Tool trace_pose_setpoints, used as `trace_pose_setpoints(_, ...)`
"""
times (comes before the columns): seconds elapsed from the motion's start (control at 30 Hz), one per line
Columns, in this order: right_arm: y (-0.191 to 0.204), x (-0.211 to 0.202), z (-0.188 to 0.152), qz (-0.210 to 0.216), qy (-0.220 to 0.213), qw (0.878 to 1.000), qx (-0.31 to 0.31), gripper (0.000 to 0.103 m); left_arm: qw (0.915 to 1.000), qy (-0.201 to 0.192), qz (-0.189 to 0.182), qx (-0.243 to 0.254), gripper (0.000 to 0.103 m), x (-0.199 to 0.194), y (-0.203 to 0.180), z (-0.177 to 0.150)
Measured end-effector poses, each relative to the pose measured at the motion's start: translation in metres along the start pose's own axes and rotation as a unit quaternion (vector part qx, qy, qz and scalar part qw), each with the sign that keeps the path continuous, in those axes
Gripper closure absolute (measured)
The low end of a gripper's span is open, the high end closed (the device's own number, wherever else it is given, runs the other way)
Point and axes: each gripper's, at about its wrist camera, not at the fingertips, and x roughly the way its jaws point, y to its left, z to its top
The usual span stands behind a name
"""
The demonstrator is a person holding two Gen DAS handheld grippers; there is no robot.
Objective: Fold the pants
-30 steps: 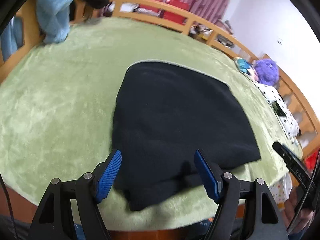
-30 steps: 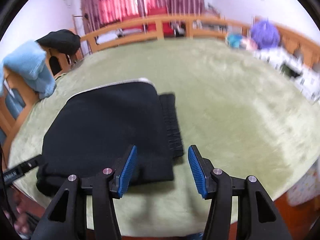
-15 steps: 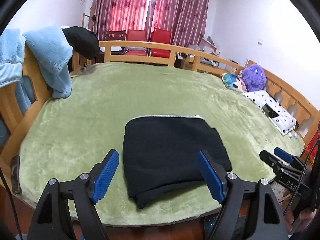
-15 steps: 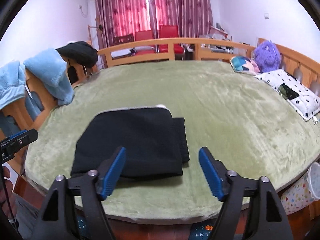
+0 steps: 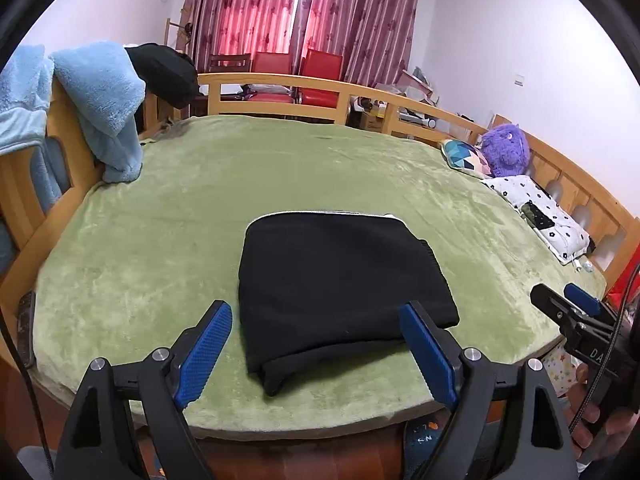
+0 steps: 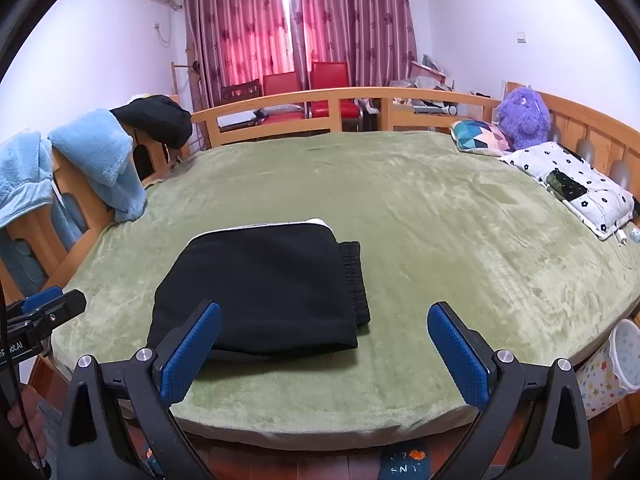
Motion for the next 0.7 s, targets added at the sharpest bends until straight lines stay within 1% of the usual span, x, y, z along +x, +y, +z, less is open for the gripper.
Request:
trace_pose_setpoints(0.27, -0.0087, 0.0026, -0.0028, -0.002, 0.005, 1.000, 0.007, 0.001, 1.0000, -0.002, 0.003, -0.001, 0.017, -0.0006, -0.0005, -0.0009)
trace_pose_setpoints(0.7, -0.0027, 0.0043, -0.0054, -0.003, 0.006, 1.000, -0.007, 0.001, 1.0000, -0.001, 0.005, -0.005, 0.017, -0.0013, -0.0013, -0.0016)
